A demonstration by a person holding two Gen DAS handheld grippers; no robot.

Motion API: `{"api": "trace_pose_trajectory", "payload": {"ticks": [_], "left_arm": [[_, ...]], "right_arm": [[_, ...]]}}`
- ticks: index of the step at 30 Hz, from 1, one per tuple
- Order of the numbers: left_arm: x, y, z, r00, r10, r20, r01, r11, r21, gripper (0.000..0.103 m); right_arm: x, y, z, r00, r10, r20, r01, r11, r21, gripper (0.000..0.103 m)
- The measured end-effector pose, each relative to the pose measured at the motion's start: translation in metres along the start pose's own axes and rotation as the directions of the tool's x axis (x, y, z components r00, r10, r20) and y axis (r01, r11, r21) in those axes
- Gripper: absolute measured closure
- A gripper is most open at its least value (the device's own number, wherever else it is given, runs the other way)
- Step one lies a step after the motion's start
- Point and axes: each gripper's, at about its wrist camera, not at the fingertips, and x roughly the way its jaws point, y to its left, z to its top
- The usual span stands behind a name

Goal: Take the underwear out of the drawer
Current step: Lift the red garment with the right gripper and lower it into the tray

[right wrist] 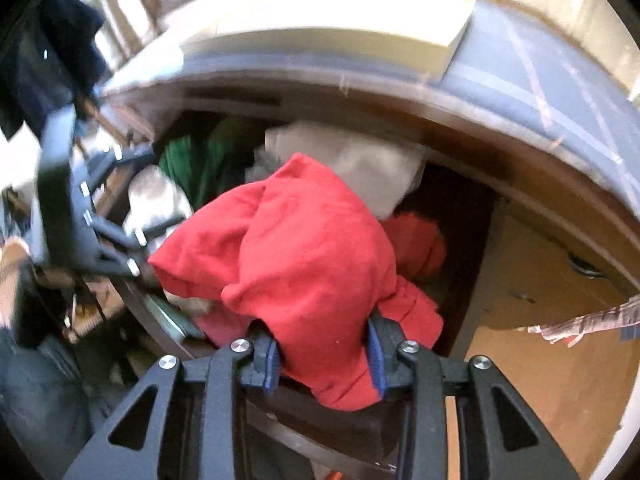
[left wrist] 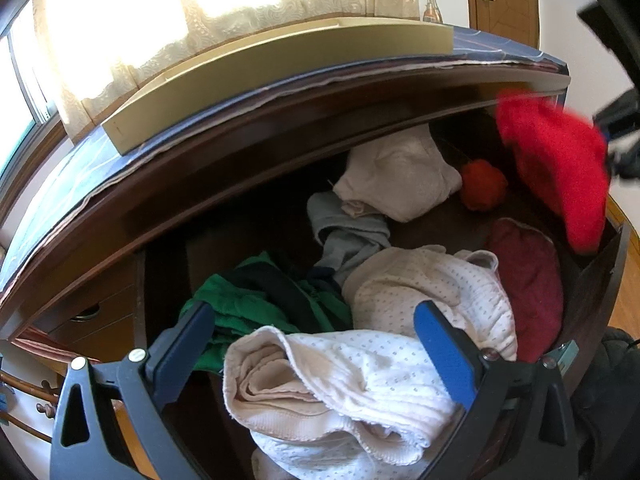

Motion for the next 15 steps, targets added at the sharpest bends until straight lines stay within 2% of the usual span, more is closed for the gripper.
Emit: {"api": "trace_pose_trajectory", "payload": {"ticks": [3,6,15], "left_arm": [[0.0,0.001,-0.001,1.0,0.002,0.001,-0.002,1.0,0.0,0.001],[-0.001,0.001,-0.001,1.0,0.004,0.003,-0.004,1.0,-0.001,0.001],[-0.003,0.002,-0.002,1.0,0.006,0.012,-0.006,1.0,-0.004,0.001]], "right_arm": [[-0.019,-0.006,0.012,0.996,0.014,0.087,-0.016,1.0,0.017,0.066],[-0.042,0.005,0.034,0.986,-0.009,0.169,0.011,1.0,-0.007,0.066],[-0.059,0.003,0.12,0.96,-0.061,0.272,0.056,0.998,0.028,0.066]]}}
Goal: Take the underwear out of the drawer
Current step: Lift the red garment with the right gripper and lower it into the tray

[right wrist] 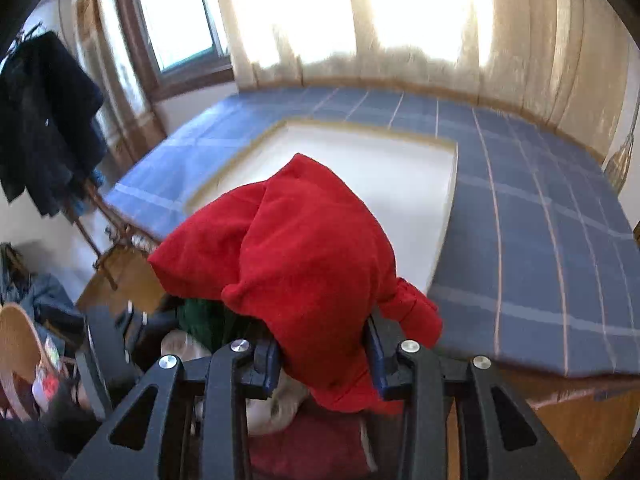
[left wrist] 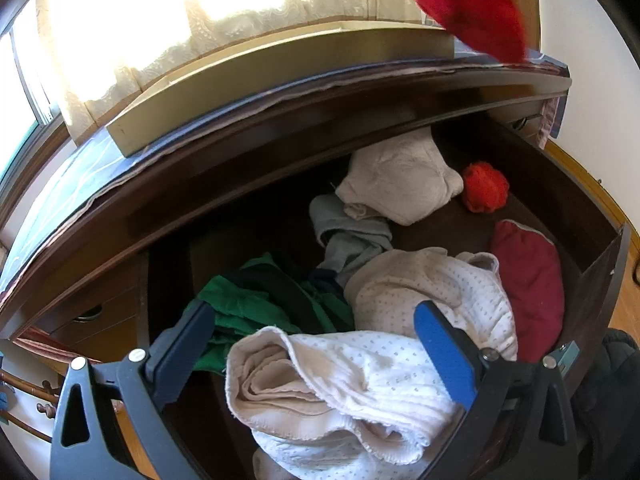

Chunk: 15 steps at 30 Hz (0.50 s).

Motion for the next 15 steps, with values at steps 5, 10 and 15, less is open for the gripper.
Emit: {"api": "trace_pose_trajectory", "payload": {"ticks": [5,10,15], "left_arm": [[-0.002,0.0,0.0,1.0,0.004,0.002,-0.004,1.0,0.001,0.001],[-0.001,0.0,0.001,1.0,0.004,-0.002,-0.004,1.0,0.006,0.001],[0.0,0.002,0.002,1.0,-0.004,-0.002,0.004,1.0,-0.001,0.001]], "right_arm": [[0.032,-0.013,0.049,0.993,-0.118,0.032,0.117,0.993,0.026,0.066],[0.089,-0.029,0.083,0.977,-0.213,0.008,0.212,0.975,0.061,0.066],[0.136,-0.029,0.108,0.955,-0.29,-0.065,0.293,0.955,0.04,0.066]]}}
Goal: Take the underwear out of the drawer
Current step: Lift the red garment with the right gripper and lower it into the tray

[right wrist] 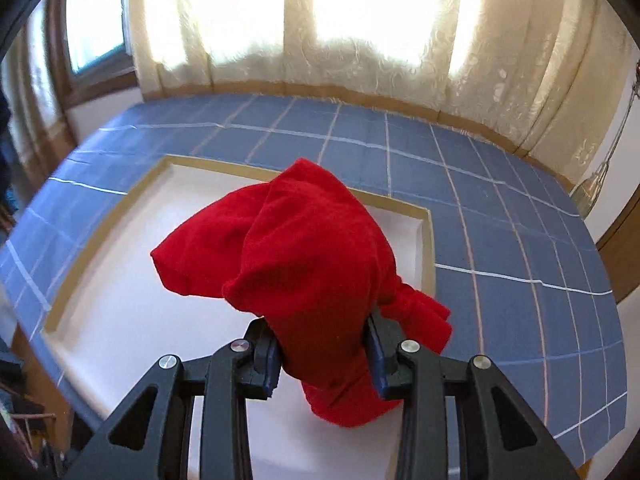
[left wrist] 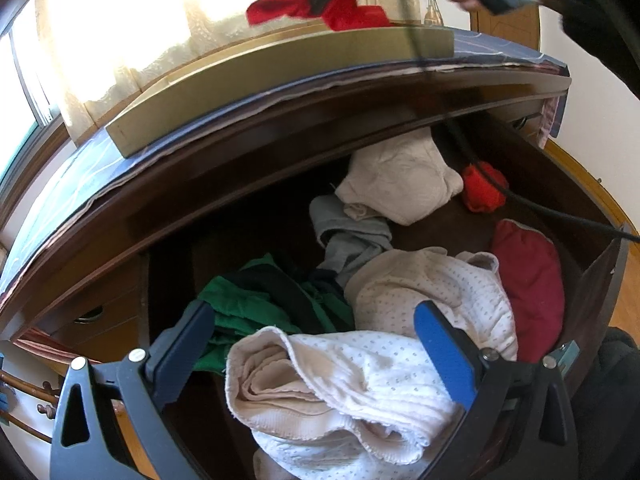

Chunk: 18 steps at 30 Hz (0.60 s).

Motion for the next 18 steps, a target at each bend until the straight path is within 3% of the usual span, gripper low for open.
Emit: {"api": "trace_pose_trajectory", "payload": {"ticks": [12,14,18], "left_arm": [[-0.002,0.001,0.0,1.0,-0.006,0.005,0.006,1.0,-0.01,0.001],[-0.002,0.001,0.0,1.0,-0.003,0.004,0.003,1.0,-0.012,0.001],[-0.002,-0.001,0.0,1.0,0.004,0.004,-0.004,1.0,-0.01,0.001]], "right_arm": [[0.055,0.01,0.026,0.993,-0.08,-0.091,0.081,0.997,0.017,0.062],[0.061,0.015,0.027,0.99,-0.109,-0.092,0.109,0.994,-0.006,0.056],[0.066,0.023,0.028,0.991,-0.082,-0.108,0.079,0.996,-0.03,0.026]]}}
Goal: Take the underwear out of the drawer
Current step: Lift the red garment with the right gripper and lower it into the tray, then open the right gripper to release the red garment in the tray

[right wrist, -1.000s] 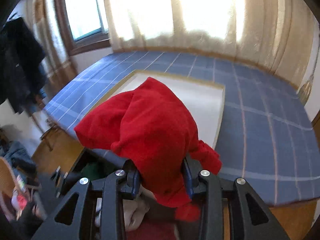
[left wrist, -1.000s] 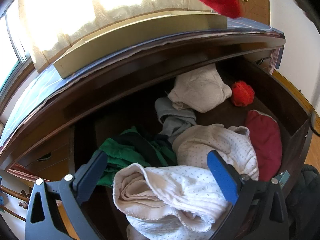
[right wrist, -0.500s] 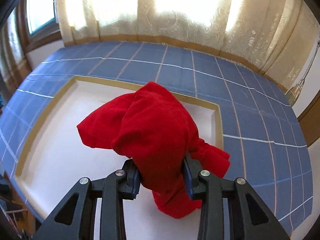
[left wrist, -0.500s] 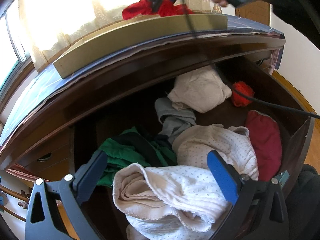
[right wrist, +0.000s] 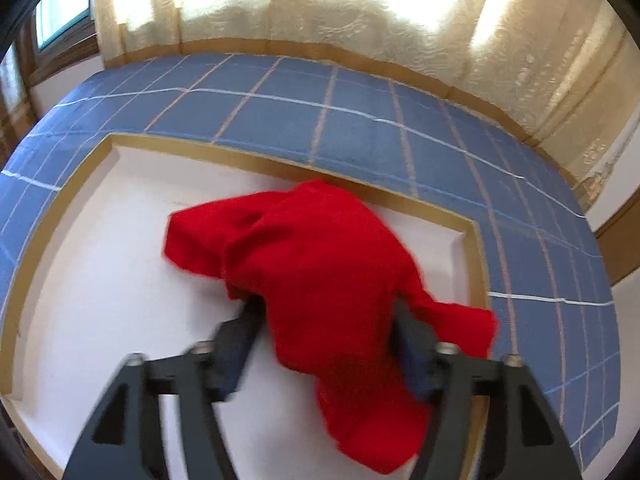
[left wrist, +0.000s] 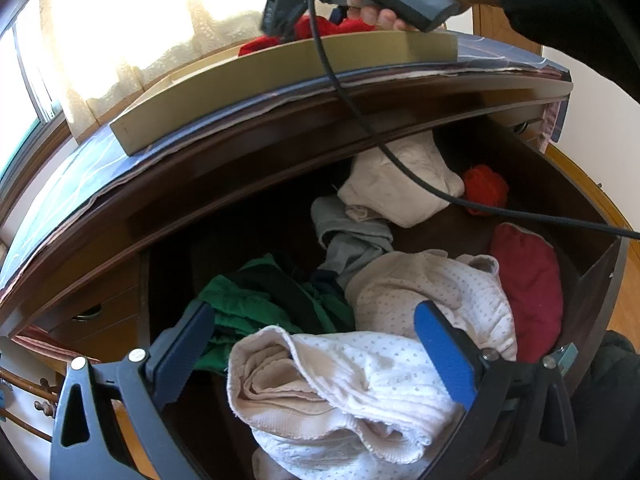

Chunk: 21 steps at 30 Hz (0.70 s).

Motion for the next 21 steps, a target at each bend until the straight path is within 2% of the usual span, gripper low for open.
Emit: {"api": "trace_pose_trajectory", "payload": {"ticks": [4,7,10,14,21], "left_arm": [[-0.001,0.0,0.0,1.0,0.0,0.003,0.0,1.0,0.004,0.001],[-0.001,0.0,0.0,1.0,-0.001,0.005,0.001,1.0,0.002,0.001],[-0.001,0.0,-0.001,1.0,0.002,0.005,-0.002,1.0,0.001,0.001],[0.0,0.0,0.0,1.0,0.005,0.002,-0.005,1.0,0.003,0.001],[0.002,-0.002,0.0,1.0,0.017,-0.006,-0.017,1.0,0.014,0.001]], "right_arm": [[-0.004,0.0,-0.002,1.0,0.014,-0.013,-0.014,1.0,0.003,0.025],[-0.016,-0.013,-0.005,0.996,0.087,-0.012,-0.086,0.995,0.06,0.025],[-0.034,-0.022,-0.016,0.987,0.154,0.041,-0.158,0.983,0.096,0.025],[-0.064,-0.032,-0.049,0.971,0.199,0.136,-0.212,0.973,0.087,0.025],[-0.109,-0.042,-0.132,0.942,0.163,0.294,-0.182,0.983,0.04,0.025]]}}
